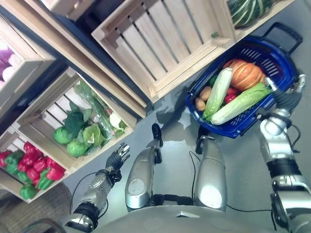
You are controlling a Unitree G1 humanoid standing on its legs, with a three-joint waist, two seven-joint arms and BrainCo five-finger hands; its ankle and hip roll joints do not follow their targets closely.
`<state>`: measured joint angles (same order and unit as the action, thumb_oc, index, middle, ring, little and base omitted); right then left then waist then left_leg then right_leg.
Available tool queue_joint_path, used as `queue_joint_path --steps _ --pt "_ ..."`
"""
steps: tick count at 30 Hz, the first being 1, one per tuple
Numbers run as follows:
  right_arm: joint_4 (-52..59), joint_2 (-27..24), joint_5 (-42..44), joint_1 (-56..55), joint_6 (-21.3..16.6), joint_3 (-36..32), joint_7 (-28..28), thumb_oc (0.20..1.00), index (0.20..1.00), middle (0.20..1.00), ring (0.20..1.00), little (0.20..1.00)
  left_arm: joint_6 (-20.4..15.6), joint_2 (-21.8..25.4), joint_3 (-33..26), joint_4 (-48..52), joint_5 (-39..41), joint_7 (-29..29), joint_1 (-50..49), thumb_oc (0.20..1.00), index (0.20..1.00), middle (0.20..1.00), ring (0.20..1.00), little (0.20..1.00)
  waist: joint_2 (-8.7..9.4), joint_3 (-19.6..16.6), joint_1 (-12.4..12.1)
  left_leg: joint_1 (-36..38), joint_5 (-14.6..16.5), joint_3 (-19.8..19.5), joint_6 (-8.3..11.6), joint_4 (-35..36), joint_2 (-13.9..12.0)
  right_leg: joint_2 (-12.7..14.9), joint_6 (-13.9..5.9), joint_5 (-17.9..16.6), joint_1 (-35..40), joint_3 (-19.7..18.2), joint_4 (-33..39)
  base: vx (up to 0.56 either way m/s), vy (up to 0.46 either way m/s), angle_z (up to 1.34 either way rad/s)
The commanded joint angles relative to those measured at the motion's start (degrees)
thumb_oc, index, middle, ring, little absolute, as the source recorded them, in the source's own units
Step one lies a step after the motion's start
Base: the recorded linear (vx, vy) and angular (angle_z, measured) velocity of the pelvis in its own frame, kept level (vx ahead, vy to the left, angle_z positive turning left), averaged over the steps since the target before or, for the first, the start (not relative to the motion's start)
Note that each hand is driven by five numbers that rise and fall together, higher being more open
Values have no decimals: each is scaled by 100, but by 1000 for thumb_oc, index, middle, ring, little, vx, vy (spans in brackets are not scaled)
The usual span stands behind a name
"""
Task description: Pick up fruits and vegetables into the basket
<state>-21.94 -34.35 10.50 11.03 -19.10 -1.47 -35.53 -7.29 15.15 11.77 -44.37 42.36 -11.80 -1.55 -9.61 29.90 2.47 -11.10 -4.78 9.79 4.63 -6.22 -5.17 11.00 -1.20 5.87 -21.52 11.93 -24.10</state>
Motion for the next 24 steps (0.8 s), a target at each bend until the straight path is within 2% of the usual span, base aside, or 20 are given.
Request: queue_joint_path --steps 1,2,7,12,14,17,19,24 --pt "436 224 -294 -186 -332 9 594 1000 1000 1000 1000 1000 -53 255 -312 -284 -403 -145 -312 1000 1000 1000 1000 1000 654 -392 50 13 675 116 -83 -564 -84 -7 -295 -161 660 -98 695 128 -49 -4" --pt "458 307 -297 -304 -286 82 795 1000 1000 1000 1000 1000 -48 241 -372 -360 -464 -180 -336 1000 1000 1000 1000 1000 731 -526 37 150 703 117 -78 -506 -100 -9 -325 -177 864 -74 837 123 -34 -4" --pt "462 579 -80 -630 -4 332 1532 1000 1000 1000 1000 1000 43 162 -475 -516 -587 -367 -413 1000 1000 1000 1000 1000 876 -930 13 598 752 130 -77 -240 -101 -23 -441 -246 1416 -32 1243 118 18 -8" --pt "-195 987 173 -945 950 975 2716 1000 1000 1000 1000 1000 242 121 -443 -797 -931 -608 -412 1000 1000 1000 1000 1000 1033 -1564 -72 1078 782 181 -88 74 -102 -17 -577 -387 1932 45 1652 117 35 5" --pt "-712 1132 417 -965 1363 1280 3060 1000 1000 1000 1000 1000 309 124 -411 -995 -1093 -608 -307 1000 1000 1000 1000 1000 1081 -1739 -116 1238 798 182 -97 205 -97 -15 -614 -435 2087 76 1789 51 40 4" --pt "-1473 1404 610 -966 1786 1524 3414 1000 1000 1000 1000 1000 361 117 -313 -1225 -1313 -599 -145 1000 1000 1000 1000 1000 1117 -1891 -170 1426 793 202 -108 382 -71 -15 -660 -509 2267 142 1972 24 43 1" --pt "-2028 1583 725 -944 1954 1623 3630 1000 1000 1000 1000 1000 383 78 -228 -1395 -1372 -615 -50 1000 1000 1000 1000 1000 1116 -1968 -205 1511 778 194 -112 483 -53 -27 -673 -543 2350 173 2062 3 48 -1" --pt "-3164 1950 662 -896 2026 1761 3968 1000 1000 1000 1000 1000 313 -59 -74 -1723 -1533 -551 125 1000 1000 1000 1000 1000 1079 -2069 -269 1676 719 180 -132 713 19 -63 -679 -599 2532 259 2241 -15 64 3"
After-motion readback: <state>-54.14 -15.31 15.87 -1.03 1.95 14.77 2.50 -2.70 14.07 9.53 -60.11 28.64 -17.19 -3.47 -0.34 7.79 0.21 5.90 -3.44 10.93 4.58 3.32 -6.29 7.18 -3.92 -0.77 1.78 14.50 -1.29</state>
